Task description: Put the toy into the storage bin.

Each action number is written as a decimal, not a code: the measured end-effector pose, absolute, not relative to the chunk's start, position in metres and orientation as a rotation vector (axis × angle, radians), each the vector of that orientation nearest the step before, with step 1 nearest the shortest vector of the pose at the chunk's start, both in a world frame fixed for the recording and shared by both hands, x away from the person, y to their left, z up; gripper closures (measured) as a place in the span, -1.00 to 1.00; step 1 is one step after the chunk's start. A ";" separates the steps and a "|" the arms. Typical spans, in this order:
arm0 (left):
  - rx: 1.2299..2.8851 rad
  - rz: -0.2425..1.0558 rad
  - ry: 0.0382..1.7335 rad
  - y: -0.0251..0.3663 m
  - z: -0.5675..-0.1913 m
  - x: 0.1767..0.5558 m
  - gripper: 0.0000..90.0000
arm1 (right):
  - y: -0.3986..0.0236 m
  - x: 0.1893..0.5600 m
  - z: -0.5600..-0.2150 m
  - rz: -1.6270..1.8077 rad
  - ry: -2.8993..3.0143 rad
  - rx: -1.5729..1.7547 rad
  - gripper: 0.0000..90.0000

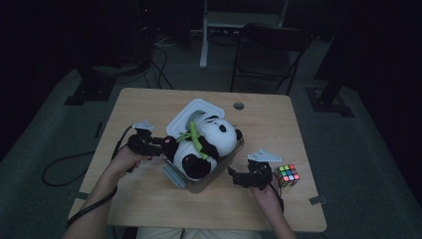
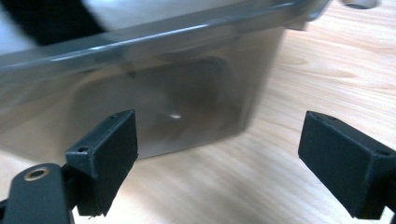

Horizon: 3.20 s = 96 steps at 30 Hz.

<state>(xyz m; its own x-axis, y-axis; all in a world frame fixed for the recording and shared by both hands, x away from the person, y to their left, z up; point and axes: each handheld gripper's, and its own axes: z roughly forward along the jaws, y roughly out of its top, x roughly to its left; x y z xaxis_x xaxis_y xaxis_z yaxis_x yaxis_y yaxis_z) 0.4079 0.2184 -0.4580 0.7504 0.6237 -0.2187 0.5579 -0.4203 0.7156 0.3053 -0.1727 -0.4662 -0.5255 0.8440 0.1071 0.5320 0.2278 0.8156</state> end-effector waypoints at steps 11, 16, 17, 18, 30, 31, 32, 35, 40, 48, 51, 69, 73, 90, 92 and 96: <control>2.120 0.191 1.009 0.214 -0.464 0.423 -0.97 | -0.172 0.315 -0.479 1.101 2.014 1.314 -0.74; 2.105 0.185 0.995 0.212 -0.466 0.416 -0.97 | -0.169 0.317 -0.484 1.075 2.030 1.317 -0.74; 2.111 0.185 0.988 0.212 -0.466 0.414 -0.97 | -0.170 0.318 -0.484 1.077 2.029 1.317 -0.74; 2.116 0.188 0.979 0.211 -0.465 0.411 -0.97 | -0.170 0.318 -0.484 1.083 2.033 1.322 -0.74; 2.163 0.174 0.882 0.187 -0.465 0.373 -0.97 | -0.183 0.327 -0.486 1.114 2.082 1.351 -0.70; 2.162 0.177 0.887 0.185 -0.465 0.370 -0.97 | -0.184 0.328 -0.486 1.117 2.083 1.350 -0.69; 2.158 0.177 0.886 0.182 -0.465 0.368 -0.97 | -0.185 0.328 -0.486 1.118 2.079 1.353 -0.69; 2.152 0.179 0.872 0.176 -0.464 0.362 -0.97 | -0.190 0.330 -0.486 1.124 2.082 1.354 -0.68; 2.148 0.141 0.830 0.164 -0.462 0.355 -0.97 | -0.199 0.330 -0.485 1.142 2.070 1.379 -0.68; 2.120 0.135 0.803 0.153 -0.461 0.351 -0.97 | -0.208 0.329 -0.479 1.147 2.069 1.369 -0.64; 2.079 0.136 0.808 0.157 -0.459 0.352 -0.97 | -0.208 0.327 -0.476 1.117 2.082 1.345 -0.66; 1.997 0.178 0.769 0.159 -0.387 0.349 -0.85 | -0.211 0.300 -0.396 1.344 2.003 1.212 -0.46; 1.988 0.176 0.716 0.149 -0.379 0.345 -0.51 | -0.206 0.297 -0.384 1.399 1.980 1.166 0.25; 2.046 0.139 0.486 0.137 -0.364 0.301 0.61 | -0.173 0.262 -0.364 1.398 2.218 0.910 1.00; 2.068 0.138 0.449 0.132 -0.365 0.296 0.74 | -0.171 0.257 -0.362 1.414 2.249 0.889 1.00; 2.097 0.129 0.408 0.125 -0.365 0.291 0.73 | -0.168 0.249 -0.358 1.437 2.251 0.859 1.00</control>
